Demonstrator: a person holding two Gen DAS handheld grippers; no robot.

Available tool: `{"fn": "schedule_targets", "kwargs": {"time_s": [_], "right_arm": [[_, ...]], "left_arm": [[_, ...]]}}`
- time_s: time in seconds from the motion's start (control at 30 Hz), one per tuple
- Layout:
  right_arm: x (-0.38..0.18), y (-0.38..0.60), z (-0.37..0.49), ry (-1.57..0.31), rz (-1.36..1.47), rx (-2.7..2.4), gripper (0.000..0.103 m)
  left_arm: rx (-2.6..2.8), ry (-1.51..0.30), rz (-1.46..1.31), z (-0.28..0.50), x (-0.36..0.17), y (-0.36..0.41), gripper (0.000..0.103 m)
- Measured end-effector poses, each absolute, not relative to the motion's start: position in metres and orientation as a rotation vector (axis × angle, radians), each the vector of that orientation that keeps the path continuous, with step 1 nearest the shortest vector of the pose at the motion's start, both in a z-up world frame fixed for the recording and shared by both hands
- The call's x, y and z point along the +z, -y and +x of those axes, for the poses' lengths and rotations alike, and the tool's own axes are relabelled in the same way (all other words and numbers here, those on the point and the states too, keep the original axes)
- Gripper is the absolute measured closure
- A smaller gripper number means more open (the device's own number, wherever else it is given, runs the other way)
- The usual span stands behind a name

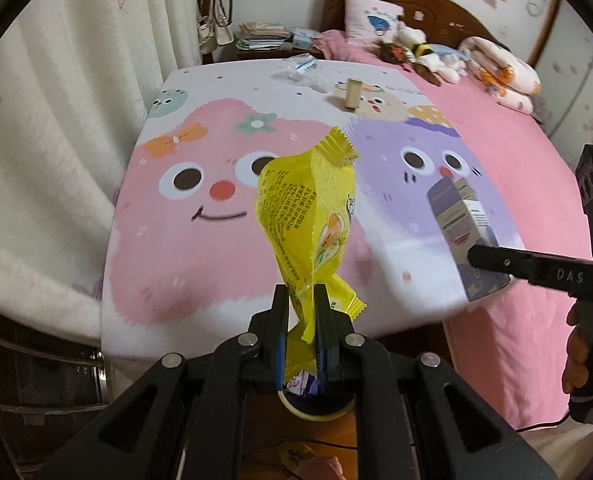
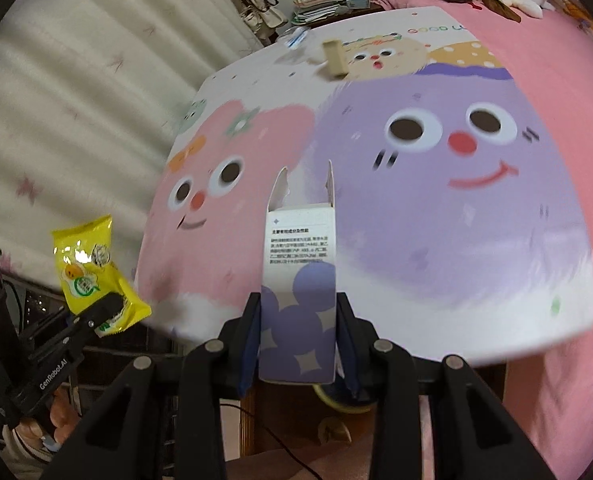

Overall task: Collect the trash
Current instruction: 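Carry the wrapper and box over the blue bin and open both grippers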

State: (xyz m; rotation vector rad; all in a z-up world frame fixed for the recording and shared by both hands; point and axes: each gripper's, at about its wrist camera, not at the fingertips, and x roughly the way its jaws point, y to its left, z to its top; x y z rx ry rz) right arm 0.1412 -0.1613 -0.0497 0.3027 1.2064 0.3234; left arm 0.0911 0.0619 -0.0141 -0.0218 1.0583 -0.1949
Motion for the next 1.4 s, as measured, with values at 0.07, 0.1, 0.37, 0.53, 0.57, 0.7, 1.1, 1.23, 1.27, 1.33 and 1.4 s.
{"fn": "schedule_targets", "kwargs": {"time_s": [0.07, 0.1, 0.37, 0.53, 0.57, 0.7, 1.1, 1.23, 1.27, 1.33, 1.4], "right_arm": [[-0.047, 0.151, 0.118, -1.204, 0.296, 0.318, 0.069], [-0.046, 0.145, 0.106, -1.203, 0.293, 0.317, 0.069], [-0.051, 0.124, 0.047, -1.245, 0.256, 0.299, 0.068], [-0.069, 0.118, 0.023, -1.296, 0.214, 0.299, 0.068], [-0.076, 0.118, 0.019, -1.315, 0.209, 0.298, 0.068], [-0.109, 0.123, 0.007, -1.378, 0.211, 0.291, 0.068], [-0.268, 0.142, -0.01, -1.588, 0.312, 0.235, 0.068], [-0.316, 0.145, -0.003, -1.602, 0.329, 0.211, 0.068], [-0.33, 0.145, 0.0, -1.601, 0.339, 0.206, 0.068], [-0.354, 0.146, 0.006, -1.596, 0.347, 0.194, 0.068], [-0.375, 0.148, 0.013, -1.593, 0.362, 0.184, 0.068]], "left_arm": [[-0.214, -1.061, -0.016, 0.071, -0.016, -0.068, 0.094], [-0.225, -1.061, -0.013, 0.063, -0.016, -0.07, 0.094], [-0.288, -1.099, 0.003, 0.002, -0.036, -0.077, 0.094], [-0.301, -1.152, -0.006, -0.019, -0.059, -0.069, 0.094], [-0.304, -1.171, -0.015, -0.025, -0.066, -0.066, 0.094], [-0.306, -1.232, -0.022, -0.036, -0.091, -0.055, 0.094], [-0.28, -1.46, -0.004, -0.043, -0.239, -0.009, 0.094], [-0.262, -1.483, -0.015, -0.023, -0.286, -0.002, 0.094], [-0.256, -1.486, -0.017, -0.017, -0.297, 0.0, 0.094], [-0.243, -1.487, -0.021, -0.007, -0.317, 0.006, 0.093], [-0.236, -1.489, -0.025, 0.003, -0.335, 0.01, 0.093]]}}
